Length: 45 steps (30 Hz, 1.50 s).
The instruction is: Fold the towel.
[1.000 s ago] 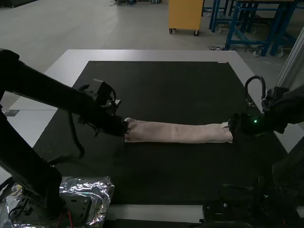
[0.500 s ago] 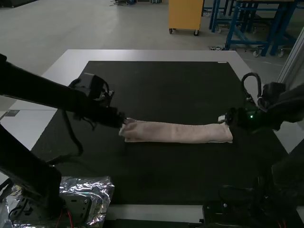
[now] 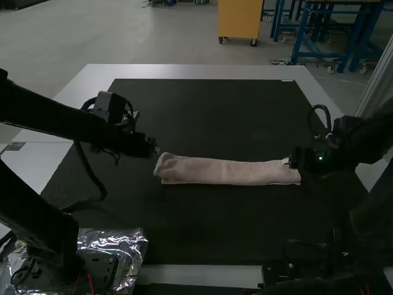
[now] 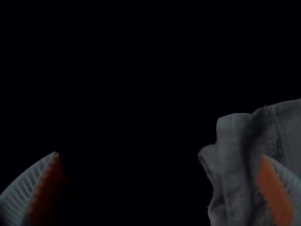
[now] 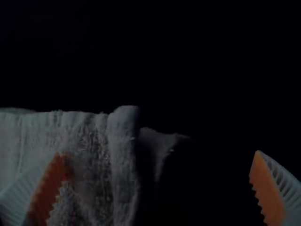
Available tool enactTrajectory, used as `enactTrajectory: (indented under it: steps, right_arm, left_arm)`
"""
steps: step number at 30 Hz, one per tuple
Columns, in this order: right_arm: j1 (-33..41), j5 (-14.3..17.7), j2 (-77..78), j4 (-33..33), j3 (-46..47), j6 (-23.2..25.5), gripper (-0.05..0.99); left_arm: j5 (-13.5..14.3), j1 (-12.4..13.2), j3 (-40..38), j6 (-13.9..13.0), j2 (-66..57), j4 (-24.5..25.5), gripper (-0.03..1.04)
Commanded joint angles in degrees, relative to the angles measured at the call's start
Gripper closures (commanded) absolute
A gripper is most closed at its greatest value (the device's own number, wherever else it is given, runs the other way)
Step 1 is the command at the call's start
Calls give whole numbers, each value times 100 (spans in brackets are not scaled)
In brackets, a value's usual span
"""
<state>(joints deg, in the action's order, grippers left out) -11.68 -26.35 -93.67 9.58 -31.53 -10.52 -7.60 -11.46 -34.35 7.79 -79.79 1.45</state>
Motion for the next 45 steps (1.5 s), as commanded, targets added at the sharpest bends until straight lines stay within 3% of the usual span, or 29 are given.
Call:
enactTrajectory:
  steps: [1, 5, 12, 18, 23, 28, 34, 40, 45]
  right_arm:
    - [70, 77, -161, 44, -20, -46, 3]
    - [193, 68, -257, 52, 15, -55, 13]
    - [518, -125, -477, 114, 112, -143, 95]
    - [325, -266, -275, -167, 94, -169, 96]
    - [-590, -336, 674, -765, 15, -503, 96]
    - [-809, -564, 1360, -1389, -108, -530, 96]
    - [149, -705, 1474, -1363, -134, 103, 96]
    - [1493, -608, 1457, -862, -231, 912, 96]
    - [2311, -591, 1202, -554, -442, 1272, 96]
  left_arm:
    - [-84, 48, -151, -23, 218, -101, 5]
    - [-84, 48, -151, -15, 209, -181, 5]
    - [-84, 48, -142, -15, 201, -286, 5]
    - [-84, 74, -142, -23, 192, -295, 5]
    - [-67, 74, -221, -120, 192, -347, 5]
    - [144, 65, -257, -190, 165, -594, 5]
    - [549, 21, -292, -287, 25, -884, 5]
    - [619, 39, -388, -331, -151, -910, 5]
    - [672, 39, -397, -331, -169, -1007, 5]
